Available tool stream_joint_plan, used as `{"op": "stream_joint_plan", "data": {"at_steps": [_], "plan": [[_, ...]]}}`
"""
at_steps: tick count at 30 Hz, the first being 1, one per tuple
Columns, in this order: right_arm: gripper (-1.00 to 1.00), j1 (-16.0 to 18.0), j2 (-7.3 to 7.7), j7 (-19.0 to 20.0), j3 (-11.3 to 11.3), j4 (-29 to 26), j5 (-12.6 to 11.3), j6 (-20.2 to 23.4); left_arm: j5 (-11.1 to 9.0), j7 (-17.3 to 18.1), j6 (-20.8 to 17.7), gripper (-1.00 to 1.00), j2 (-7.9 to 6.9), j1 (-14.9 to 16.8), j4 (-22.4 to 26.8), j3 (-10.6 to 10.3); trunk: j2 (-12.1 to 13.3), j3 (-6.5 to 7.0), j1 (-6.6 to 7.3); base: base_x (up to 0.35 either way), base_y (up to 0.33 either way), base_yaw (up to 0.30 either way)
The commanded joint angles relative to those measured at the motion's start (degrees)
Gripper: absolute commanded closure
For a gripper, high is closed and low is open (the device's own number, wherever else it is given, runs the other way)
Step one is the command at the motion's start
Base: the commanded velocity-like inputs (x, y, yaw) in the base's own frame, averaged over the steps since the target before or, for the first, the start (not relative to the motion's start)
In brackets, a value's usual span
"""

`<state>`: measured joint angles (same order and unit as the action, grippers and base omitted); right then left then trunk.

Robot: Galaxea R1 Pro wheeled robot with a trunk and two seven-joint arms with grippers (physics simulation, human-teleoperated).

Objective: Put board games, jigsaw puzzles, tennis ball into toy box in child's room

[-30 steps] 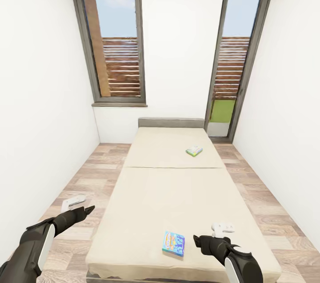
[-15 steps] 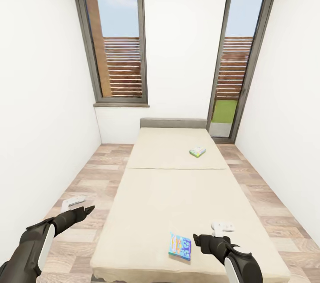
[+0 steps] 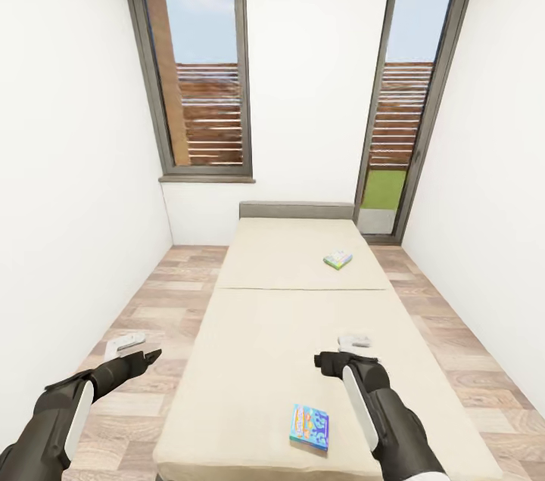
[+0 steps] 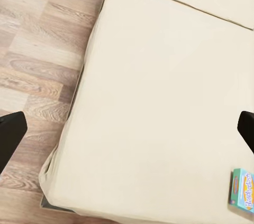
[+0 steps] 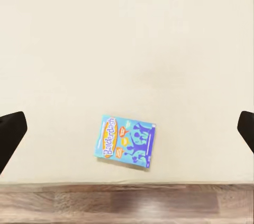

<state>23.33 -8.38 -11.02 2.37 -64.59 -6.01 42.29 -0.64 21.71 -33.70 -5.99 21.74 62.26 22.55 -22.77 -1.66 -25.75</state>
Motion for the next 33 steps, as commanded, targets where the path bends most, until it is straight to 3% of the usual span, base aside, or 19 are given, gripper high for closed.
{"op": "stream_joint_plan", "data": {"at_steps": [1, 4, 8, 25, 27, 33], "plan": [[-1.00, 2.15, -0.59, -1.48, 0.09, 3.66, -0.58, -0.87, -0.06, 0.26, -0.40, -1.00, 0.05, 0.06, 0.06, 0.12, -0.15, -0.14, -0.04, 0.002, 0.001, 0.000], [-1.00, 6.11, -1.36, -2.67, 0.05, 10.31, -0.58, -2.76, -0.06, 0.26, -0.40, -1.00, 0.09, 0.05, 0.06, 0.12, -0.15, -0.14, -0.04, 0.001, 0.000, 0.000], [-1.00, 8.01, -1.60, -3.14, -0.02, 13.88, -0.55, -3.95, -0.06, 0.19, -0.40, -1.00, 0.07, 0.05, 0.06, 0.12, -0.15, -0.14, -0.04, 0.000, 0.000, 0.000], [-1.00, 8.79, -1.52, -3.22, -0.63, 15.17, -0.67, -4.11, -0.06, -0.11, -0.85, -1.00, 0.14, 0.20, 0.02, 0.07, -0.15, -0.14, -0.04, 0.000, 0.000, 0.000], [-1.00, 8.81, -1.41, -3.19, -0.73, 15.18, -0.67, -4.04, 0.03, -0.48, -1.07, -1.00, 0.43, 0.71, -0.53, -0.32, -0.15, -0.14, -0.04, 0.000, 0.000, 0.000], [-1.00, 8.78, -1.43, -3.20, -1.31, 15.19, -0.67, -3.91, 0.44, -0.93, -1.22, -1.00, 2.19, 3.14, -3.44, -4.69, -0.15, -0.14, -0.04, 0.000, 0.000, 0.000]]}}
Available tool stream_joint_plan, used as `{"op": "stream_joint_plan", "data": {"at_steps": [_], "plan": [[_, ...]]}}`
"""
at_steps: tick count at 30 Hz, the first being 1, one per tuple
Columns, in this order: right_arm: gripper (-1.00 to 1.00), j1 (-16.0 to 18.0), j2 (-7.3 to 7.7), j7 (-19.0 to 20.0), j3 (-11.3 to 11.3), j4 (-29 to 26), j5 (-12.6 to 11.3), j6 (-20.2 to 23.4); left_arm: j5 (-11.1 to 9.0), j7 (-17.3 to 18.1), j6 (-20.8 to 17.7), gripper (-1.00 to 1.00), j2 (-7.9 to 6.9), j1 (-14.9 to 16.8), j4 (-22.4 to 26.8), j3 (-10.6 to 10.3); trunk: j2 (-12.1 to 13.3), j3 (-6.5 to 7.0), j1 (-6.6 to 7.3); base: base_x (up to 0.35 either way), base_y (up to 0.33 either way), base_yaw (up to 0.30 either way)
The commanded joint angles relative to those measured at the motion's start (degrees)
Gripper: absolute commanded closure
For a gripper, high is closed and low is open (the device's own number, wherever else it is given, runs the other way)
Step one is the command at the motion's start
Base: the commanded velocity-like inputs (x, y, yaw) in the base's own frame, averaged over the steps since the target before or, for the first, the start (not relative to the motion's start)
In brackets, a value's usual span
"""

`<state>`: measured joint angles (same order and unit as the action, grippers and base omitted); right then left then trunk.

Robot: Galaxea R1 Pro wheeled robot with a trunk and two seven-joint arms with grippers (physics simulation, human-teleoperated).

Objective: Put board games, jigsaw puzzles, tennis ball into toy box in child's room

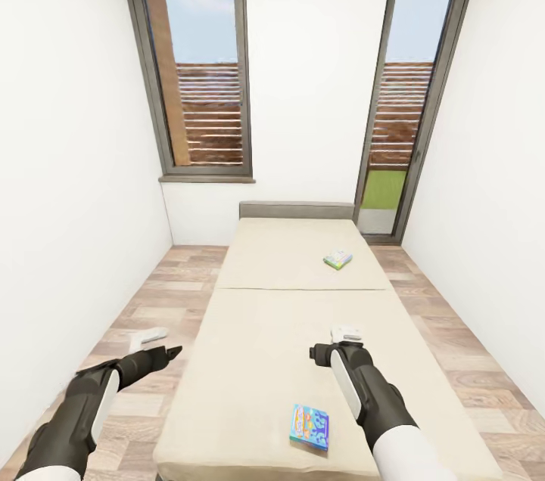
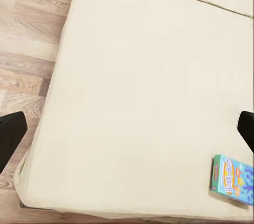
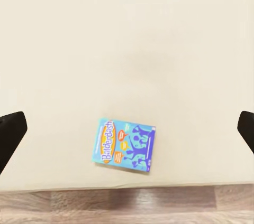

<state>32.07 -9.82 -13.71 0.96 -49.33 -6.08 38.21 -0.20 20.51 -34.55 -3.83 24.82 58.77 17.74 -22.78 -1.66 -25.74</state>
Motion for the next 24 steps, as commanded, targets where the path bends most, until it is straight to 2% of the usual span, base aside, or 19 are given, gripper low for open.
{"op": "stream_joint_plan", "data": {"at_steps": [1, 10, 24], "plan": [[-1.00, 0.04, -0.02, -0.50, 0.07, -0.07, -0.60, 0.18, 0.02, 0.28, -0.36, -1.00, 0.19, 0.22, -0.28, -0.20, -0.14, -0.14, -0.04, 0.000, 0.000, 0.000], [-1.00, -0.05, 0.25, -0.19, 0.01, -0.06, -0.56, 0.13, -0.11, 0.79, 0.17, -1.00, 0.06, 0.48, -0.60, -0.75, -0.14, -0.14, -0.04, 0.016, 0.005, 0.000], [-1.00, -0.07, -0.18, -0.24, 0.04, -0.07, -0.49, -0.06, -0.06, 0.85, 0.26, -1.00, 0.00, 0.50, -0.59, -0.78, -0.14, -0.14, -0.04, 0.141, 0.016, 0.000]]}}
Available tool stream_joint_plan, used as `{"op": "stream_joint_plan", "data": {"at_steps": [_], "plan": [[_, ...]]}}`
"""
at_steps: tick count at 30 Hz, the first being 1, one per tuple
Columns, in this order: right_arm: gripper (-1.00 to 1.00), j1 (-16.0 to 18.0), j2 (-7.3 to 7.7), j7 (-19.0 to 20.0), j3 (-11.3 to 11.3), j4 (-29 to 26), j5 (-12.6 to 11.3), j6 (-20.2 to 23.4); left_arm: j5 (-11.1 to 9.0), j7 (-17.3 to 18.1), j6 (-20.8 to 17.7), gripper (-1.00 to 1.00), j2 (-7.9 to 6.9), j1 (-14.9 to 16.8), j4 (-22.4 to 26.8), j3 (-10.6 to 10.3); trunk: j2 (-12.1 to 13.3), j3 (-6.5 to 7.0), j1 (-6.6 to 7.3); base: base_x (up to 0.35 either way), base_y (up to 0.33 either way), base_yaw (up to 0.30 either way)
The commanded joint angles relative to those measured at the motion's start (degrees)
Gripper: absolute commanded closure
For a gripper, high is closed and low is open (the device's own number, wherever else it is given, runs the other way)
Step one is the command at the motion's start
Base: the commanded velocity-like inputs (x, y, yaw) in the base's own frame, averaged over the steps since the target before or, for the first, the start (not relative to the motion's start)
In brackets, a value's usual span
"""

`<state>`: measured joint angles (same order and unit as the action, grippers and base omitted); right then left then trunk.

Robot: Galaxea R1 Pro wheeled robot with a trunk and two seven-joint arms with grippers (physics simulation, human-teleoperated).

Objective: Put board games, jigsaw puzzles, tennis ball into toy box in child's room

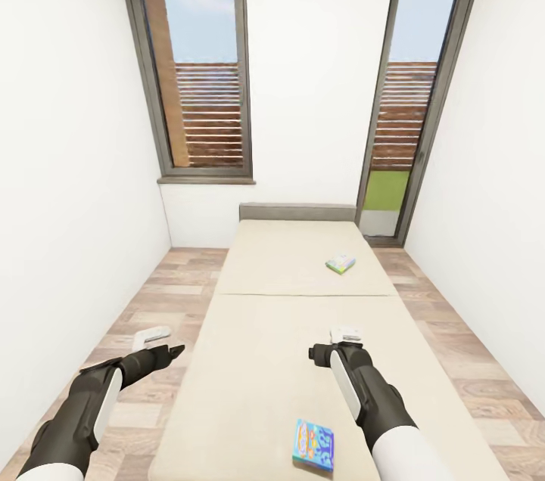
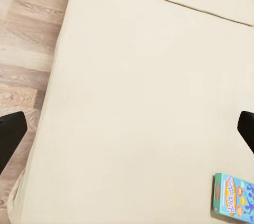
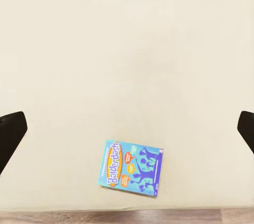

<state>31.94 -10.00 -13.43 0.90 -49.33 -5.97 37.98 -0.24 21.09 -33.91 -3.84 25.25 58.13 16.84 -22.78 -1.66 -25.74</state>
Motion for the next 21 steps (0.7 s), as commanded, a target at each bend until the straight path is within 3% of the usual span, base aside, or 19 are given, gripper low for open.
{"op": "stream_joint_plan", "data": {"at_steps": [1, 21], "plan": [[-1.00, 0.05, 0.00, -0.53, 0.10, -0.06, -0.61, 0.17, -0.02, 0.29, -0.38, -1.00, 0.01, 0.06, 0.06, 0.13, -0.14, -0.14, -0.05, 0.040, 0.000, 0.000], [-1.00, 0.22, 0.07, -0.55, 0.06, 0.03, -0.71, 0.08, -0.02, -0.01, -0.37, -1.00, 0.13, 0.06, 0.06, 0.13, -0.14, -1.25, -0.05, 0.004, 0.000, -0.041]]}}
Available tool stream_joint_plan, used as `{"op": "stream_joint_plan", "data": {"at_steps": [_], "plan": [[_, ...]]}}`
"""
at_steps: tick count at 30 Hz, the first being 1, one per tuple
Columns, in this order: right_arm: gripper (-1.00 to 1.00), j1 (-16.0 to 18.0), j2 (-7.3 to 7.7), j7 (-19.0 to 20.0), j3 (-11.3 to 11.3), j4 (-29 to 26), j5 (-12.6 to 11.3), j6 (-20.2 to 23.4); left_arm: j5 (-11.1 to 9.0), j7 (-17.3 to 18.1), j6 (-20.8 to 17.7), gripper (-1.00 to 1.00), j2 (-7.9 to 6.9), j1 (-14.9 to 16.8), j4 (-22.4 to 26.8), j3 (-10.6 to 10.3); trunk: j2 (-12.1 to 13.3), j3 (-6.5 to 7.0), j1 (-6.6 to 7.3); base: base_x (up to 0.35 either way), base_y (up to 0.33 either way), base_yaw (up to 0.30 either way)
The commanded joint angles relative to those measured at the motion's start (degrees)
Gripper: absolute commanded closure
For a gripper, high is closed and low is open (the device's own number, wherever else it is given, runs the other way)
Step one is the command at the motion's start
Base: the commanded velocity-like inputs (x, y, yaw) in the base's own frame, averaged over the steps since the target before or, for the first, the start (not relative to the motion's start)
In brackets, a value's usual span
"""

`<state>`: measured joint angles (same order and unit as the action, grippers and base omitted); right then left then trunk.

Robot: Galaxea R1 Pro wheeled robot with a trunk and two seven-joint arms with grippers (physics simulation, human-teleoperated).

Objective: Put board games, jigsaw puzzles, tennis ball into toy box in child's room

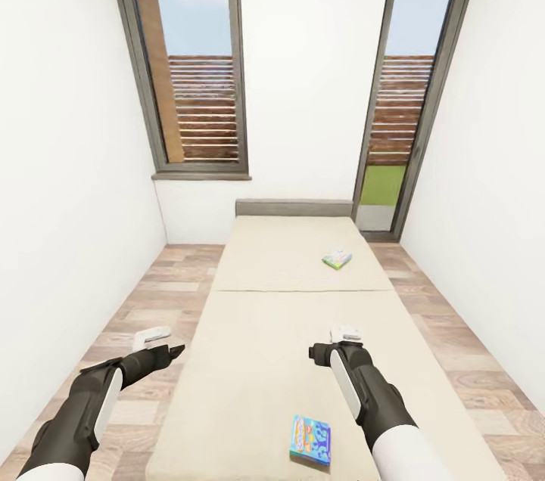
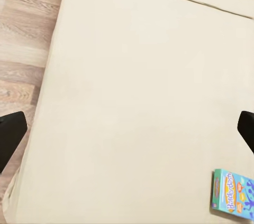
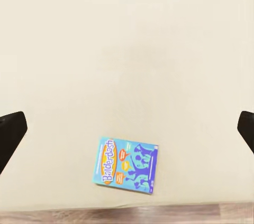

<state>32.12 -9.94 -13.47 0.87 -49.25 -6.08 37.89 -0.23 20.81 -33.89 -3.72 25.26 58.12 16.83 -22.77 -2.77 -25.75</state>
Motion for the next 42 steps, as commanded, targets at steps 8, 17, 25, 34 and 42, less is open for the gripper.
{"op": "stream_joint_plan", "data": {"at_steps": [8, 17, 25, 34, 42], "plan": [[-1.00, 0.05, -0.04, -0.49, 0.11, -0.06, -0.59, 0.18, -0.03, 0.20, -0.39, -1.00, 0.13, 0.05, 0.06, -0.01, -0.14, -0.88, -0.04, 0.003, 0.001, -0.074], [-1.00, 0.01, -0.06, -0.43, 0.17, -0.06, -0.51, 0.18, -0.03, 0.20, -0.39, -1.00, 0.12, 0.05, 0.06, -0.04, -0.14, -1.72, -0.04, 0.130, 0.110, -0.067], [-1.00, 0.00, -0.06, -0.41, 0.18, -0.06, -0.51, 0.17, -0.03, 0.20, -0.37, -1.00, 0.11, 0.05, 0.06, 0.00, -0.14, -2.46, -0.04, 0.093, 0.017, -0.063], [-1.00, -0.03, -0.06, -0.41, 0.18, -0.06, -0.44, 0.25, -0.03, 0.28, -0.39, -1.00, 0.04, 0.05, 0.06, 0.03, -0.14, -3.30, -0.04, 0.015, 0.000, -0.061], [-1.00, -0.02, -0.06, -0.41, 0.18, -0.06, -0.42, 0.25, -0.03, 0.24, -0.38, -1.00, 0.12, 0.05, 0.06, 0.00, -0.14, -4.04, -0.04, 0.001, 0.000, -0.014]]}}
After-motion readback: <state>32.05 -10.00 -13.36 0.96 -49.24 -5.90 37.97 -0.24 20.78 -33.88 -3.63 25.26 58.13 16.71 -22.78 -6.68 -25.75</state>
